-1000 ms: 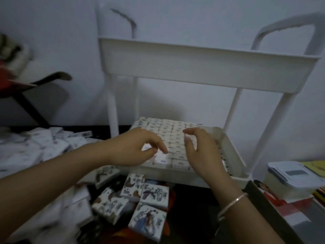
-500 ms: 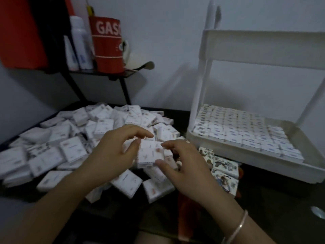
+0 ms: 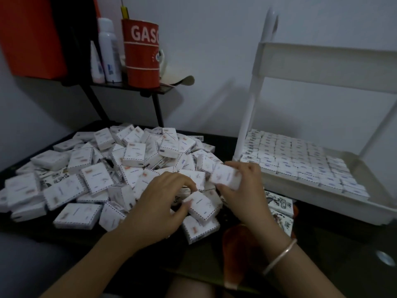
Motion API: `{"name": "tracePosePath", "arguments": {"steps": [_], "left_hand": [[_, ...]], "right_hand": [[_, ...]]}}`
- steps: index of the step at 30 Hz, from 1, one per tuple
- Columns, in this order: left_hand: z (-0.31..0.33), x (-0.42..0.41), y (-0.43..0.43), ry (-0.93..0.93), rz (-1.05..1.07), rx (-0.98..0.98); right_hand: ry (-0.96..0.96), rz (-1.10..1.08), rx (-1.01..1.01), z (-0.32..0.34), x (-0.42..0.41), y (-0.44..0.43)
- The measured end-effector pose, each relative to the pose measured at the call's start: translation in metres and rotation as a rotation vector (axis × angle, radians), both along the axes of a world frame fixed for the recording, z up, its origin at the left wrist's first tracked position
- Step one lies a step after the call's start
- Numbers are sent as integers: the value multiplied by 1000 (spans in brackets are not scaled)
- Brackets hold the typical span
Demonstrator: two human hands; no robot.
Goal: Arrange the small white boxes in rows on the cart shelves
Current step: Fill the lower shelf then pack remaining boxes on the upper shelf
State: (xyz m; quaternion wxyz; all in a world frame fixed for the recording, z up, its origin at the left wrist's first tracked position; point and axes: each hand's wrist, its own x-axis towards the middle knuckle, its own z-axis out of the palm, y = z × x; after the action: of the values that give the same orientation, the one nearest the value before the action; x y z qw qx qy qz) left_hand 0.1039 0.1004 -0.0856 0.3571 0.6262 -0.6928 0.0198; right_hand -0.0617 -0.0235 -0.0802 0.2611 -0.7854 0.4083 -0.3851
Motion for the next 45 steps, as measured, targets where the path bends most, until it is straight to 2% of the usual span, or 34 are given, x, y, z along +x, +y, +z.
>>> {"name": "tracePosePath", "arguments": {"steps": [3, 6, 9, 11, 13, 15, 17, 21, 28, 33, 37, 40, 45], "left_hand": [[0, 4, -10, -87, -77, 170], [-2, 6, -18, -105, -70, 288], [-3, 8, -26, -175, -73, 339], [-2, 8, -31, -218, -104, 330], [2, 5, -36, -220, -141, 281], [8, -1, -42, -184, -162, 204], [13, -9, -51, -114, -161, 142], [24, -30, -76, 45, -212, 104], [45, -80, -136, 121, -351, 101], [56, -114, -187, 221, -413, 118], [64, -142, -226, 436, -464, 147], [68, -156, -260, 518, -396, 222], [77, -160, -321, 560, -229, 406]], "right_hand": [[-146, -34, 178, 3, -19, -11], [-333, 77, 367, 2, -33, -13], [-344, 102, 385, 0, -43, -11], [-351, 91, 406, -1, -48, -12], [-466, 110, 486, 0, -53, -15], [-581, 127, 565, 3, -58, -18], [-598, 112, 602, 7, -66, -21], [-566, 79, 594, 14, -89, -31], [-536, -76, 511, 27, -146, -63], [-594, -138, 452, 40, -185, -86], [-517, -151, 336, 46, -210, -104], [-362, -227, 264, 50, -221, -125], [-357, -306, 165, 60, -226, -167]]}}
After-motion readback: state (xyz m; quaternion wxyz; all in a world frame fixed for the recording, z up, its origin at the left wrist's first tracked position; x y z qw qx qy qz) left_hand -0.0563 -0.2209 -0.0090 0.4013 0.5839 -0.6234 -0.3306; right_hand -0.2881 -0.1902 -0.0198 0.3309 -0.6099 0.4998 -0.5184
